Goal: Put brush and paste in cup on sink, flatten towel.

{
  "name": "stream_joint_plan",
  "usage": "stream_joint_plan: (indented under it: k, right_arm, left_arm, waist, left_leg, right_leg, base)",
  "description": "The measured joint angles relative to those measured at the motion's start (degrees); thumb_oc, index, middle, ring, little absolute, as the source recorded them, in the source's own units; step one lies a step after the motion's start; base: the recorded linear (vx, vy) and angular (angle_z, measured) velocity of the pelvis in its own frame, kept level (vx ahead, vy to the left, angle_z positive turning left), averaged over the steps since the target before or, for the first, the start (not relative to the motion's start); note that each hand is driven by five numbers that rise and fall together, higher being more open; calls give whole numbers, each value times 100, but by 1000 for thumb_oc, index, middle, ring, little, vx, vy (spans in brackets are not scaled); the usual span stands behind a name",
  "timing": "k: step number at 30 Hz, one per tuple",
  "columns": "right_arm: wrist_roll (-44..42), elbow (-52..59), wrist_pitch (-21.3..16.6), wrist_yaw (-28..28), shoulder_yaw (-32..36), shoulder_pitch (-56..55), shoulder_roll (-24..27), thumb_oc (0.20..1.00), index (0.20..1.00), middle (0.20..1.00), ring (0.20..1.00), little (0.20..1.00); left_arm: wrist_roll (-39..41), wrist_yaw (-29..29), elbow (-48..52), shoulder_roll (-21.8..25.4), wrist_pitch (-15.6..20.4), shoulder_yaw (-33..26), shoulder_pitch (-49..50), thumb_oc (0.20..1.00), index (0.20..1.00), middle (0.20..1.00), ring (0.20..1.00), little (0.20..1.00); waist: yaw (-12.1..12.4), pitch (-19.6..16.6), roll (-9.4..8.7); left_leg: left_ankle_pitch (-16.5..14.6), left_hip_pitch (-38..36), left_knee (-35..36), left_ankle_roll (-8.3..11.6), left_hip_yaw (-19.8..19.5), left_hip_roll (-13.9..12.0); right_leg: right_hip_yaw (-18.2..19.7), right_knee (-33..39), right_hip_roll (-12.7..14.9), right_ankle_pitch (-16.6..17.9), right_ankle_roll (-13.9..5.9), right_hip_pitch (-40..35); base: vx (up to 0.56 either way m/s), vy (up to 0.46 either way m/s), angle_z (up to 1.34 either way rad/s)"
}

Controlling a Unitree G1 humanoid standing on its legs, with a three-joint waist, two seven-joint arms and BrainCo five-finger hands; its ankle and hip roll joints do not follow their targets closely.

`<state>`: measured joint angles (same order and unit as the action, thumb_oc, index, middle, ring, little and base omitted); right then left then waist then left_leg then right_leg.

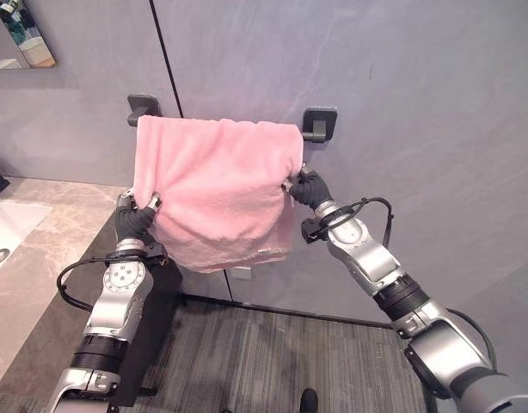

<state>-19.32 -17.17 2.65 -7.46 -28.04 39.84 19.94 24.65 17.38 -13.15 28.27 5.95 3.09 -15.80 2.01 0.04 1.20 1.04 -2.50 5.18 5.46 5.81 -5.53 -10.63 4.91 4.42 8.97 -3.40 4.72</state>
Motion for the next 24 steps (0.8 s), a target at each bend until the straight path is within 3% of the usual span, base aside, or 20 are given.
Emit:
stream_joint_plan:
  k: [2, 3, 4, 8, 15, 24]
  right_arm:
    - [1, -50, 1, 0, -8, -11, -16, 225, 225, 225, 225, 225]
    - [2, -89, 1, 0, -9, -17, -18, 1000, 1000, 1000, 1000, 1000]
    - [46, -189, 1, -3, -8, -18, -26, 1000, 1000, 1000, 1000, 1000]
    - [232, -479, 60, -47, -9, -76, -80, 1000, 1000, 1000, 1000, 1000]
    - [510, -854, 60, -96, -15, -686, -169, 1000, 1000, 1000, 1000, 1000]
    - [845, -888, -51, 290, 157, -2343, 404, 1000, 1000, 1000, 1000, 1000]
  left_arm:
    - [-1, -6, -55, -6, -30, 2, -11, 351, 351, 351, 351, 351]
    - [-2, -8, -66, -9, -39, 5, -15, 545, 545, 545, 545, 545]
    - [-12, -4, -149, -25, -61, 10, -34, 1000, 1000, 1000, 1000, 1000]
    - [-99, 40, -750, -206, -301, 102, 185, 1000, 1000, 1000, 1000, 1000]
    - [-284, 126, -1849, -713, -408, 103, 795, 1000, 1000, 1000, 1000, 1000]
    - [-585, 12, -2927, -1077, -505, 111, 1318, 1000, 1000, 1000, 1000, 1000]
  waist:
    - [-1, -6, 10]
    - [-3, -8, 12]
    - [-4, -13, 20]
    - [20, -20, 31]
    - [15, -62, 84]
    - [-213, -121, 168]
  left_leg:
    - [0, -35, 0, 0, 1, -4]
    - [0, -44, 0, 0, 0, -6]
    - [-1, -46, 1, 0, -1, -7]
    - [6, -48, 1, 4, -2, -11]
    - [7, -126, 1, 4, 18, -19]
    - [-49, -147, 29, -73, -8, -10]
  right_leg:
    - [24, 0, -7, 1, 2, -22]
    - [25, 0, -7, 0, 1, -33]
    - [25, 1, -6, -2, 0, -39]
    - [22, 2, -6, -9, 5, -44]
    - [50, 1, -15, -8, 7, -98]
    - [39, 4, -3, -83, 16, -164]
  base:
    - [-9, -16, -4]
    - [0, 0, 0]
    - [-20, -35, 2]
    - [-20, -35, 2]
    - [-22, -31, -2]
    - [-20, -12, 1]
